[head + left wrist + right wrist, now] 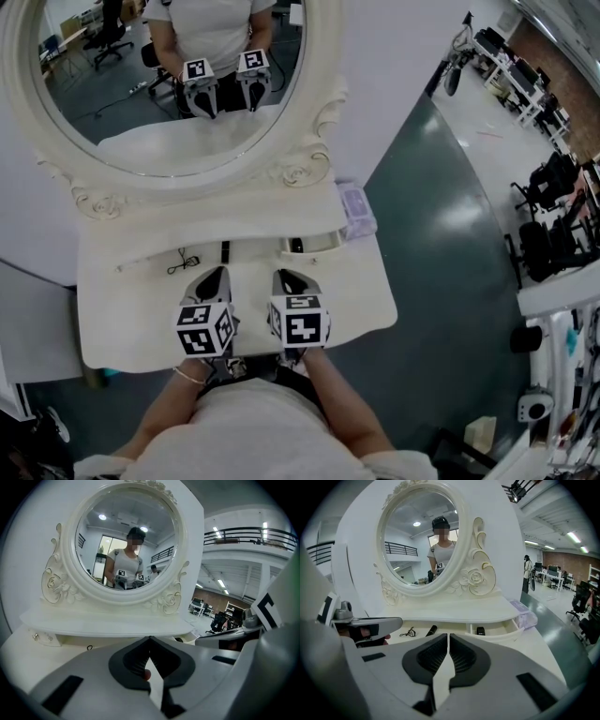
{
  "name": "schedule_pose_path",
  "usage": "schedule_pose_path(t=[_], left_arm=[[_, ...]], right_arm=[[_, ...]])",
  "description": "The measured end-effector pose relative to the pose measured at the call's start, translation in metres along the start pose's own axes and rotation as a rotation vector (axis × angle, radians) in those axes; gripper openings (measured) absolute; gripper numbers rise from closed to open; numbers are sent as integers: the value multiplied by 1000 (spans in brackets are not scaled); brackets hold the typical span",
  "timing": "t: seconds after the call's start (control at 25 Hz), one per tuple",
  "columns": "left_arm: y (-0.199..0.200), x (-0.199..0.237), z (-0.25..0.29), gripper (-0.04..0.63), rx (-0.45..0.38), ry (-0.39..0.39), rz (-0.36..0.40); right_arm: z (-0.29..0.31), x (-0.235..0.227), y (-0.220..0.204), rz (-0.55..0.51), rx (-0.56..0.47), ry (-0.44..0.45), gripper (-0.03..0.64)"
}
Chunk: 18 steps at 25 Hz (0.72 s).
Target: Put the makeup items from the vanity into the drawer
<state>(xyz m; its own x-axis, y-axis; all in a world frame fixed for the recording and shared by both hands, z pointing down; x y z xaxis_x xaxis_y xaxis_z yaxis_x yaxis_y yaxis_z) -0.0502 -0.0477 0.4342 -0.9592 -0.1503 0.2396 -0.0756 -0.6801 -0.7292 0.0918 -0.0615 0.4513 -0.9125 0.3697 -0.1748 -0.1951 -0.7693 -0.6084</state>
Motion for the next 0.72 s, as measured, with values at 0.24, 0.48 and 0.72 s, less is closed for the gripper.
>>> schedule_pose_path(t=[0.24, 0.48, 0.72], left_arm=[[-7, 13, -4, 3, -1, 27, -16], [-24, 53, -14, 3, 28, 88, -74], [-39, 116, -24, 3, 56, 190, -145]], right_arm=[[9, 13, 1, 11, -18, 55, 29], [41, 48, 1, -21, 22, 114, 32], [88, 78, 9, -27, 70, 156, 101]])
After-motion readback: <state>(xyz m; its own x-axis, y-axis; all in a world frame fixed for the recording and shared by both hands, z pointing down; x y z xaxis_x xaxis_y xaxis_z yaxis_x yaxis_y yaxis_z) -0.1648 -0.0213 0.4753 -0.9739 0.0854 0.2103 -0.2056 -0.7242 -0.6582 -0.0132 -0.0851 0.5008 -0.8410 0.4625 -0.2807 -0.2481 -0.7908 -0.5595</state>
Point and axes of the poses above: the fingertips, and each gripper's own axes: z forward along the fingers, x to its left, y out of its top, the point moved 3 cm from there along -z, backward along the fingers, and after that the axes turned 12 degrees about x, right-handed, at the moved point
